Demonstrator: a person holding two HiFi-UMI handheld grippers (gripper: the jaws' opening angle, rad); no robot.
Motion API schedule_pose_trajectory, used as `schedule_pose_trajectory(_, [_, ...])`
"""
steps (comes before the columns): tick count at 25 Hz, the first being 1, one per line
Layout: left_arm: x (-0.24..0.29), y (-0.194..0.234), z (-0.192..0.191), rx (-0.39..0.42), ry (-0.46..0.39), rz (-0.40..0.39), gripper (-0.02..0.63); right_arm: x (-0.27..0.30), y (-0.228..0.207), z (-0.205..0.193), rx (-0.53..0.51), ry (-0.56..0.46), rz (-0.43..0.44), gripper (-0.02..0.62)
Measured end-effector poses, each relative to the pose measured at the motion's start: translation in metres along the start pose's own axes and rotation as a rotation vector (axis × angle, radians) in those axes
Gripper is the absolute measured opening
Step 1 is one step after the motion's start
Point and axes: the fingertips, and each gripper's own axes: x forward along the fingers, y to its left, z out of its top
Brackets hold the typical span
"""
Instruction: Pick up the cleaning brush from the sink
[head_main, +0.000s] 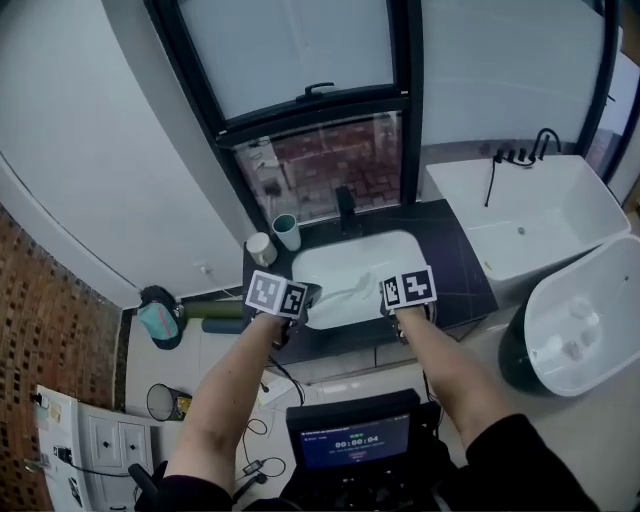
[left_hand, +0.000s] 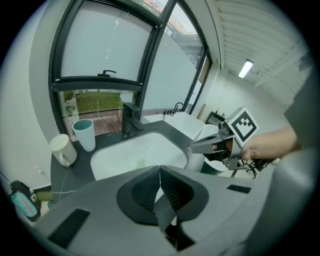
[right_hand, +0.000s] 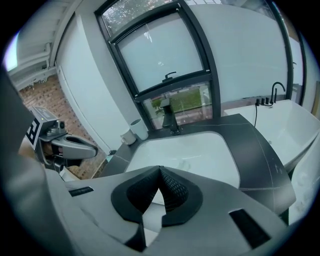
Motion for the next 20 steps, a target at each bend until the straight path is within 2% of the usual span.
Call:
schedule_pose_trajectory(5, [0.031, 0.052, 0.029, 0.016, 0.048, -0.022, 0.008, 0.046, -0.015, 0.038, 0.043, 0.007, -0.015, -0.026])
schedule_pose_trajectory(8, [0.052, 0.085, 0.038, 0.046, 0.085, -0.052, 0.078, 0.075, -0.02, 0.054, 0.089, 0.001, -0.049, -0.026])
schedule_pose_trajectory(9, [0.059, 0.097, 0.039, 0.054, 0.096, -0.065, 0.08, 0.085, -0.02, 0.061, 0.101, -0.005, -0.066, -0.026])
schedule_pose_trajectory(11, [0.073, 0.121, 0.032, 0.079, 0.143, -0.107, 0.082, 0.106, -0.016, 0.069, 0.136, -0.012, -0.098, -0.026])
schedule_pose_trajectory(13, [0.088, 0.145, 0.025, 0.114, 0.206, -0.15, 0.151, 0.126, -0.01, 0.076, 0.179, -0.022, -0.122, -0.026])
schedule_pose_trajectory(15, [0.108, 0.169, 0.022, 0.131, 0.258, -0.172, 0.164, 0.144, -0.004, 0.085, 0.215, -0.037, -0.13, -0.026])
schedule_pose_trajectory(17, [0.129, 0.188, 0.013, 0.119, 0.311, -0.189, 0.198, 0.158, -0.001, 0.085, 0.239, -0.035, -0.132, -0.026])
schedule_pose_trajectory(20, [0.161, 0.192, -0.005, 0.088, 0.395, -0.247, 0.229, 0.17, -0.01, 0.071, 0.272, -0.018, -0.142, -0.026])
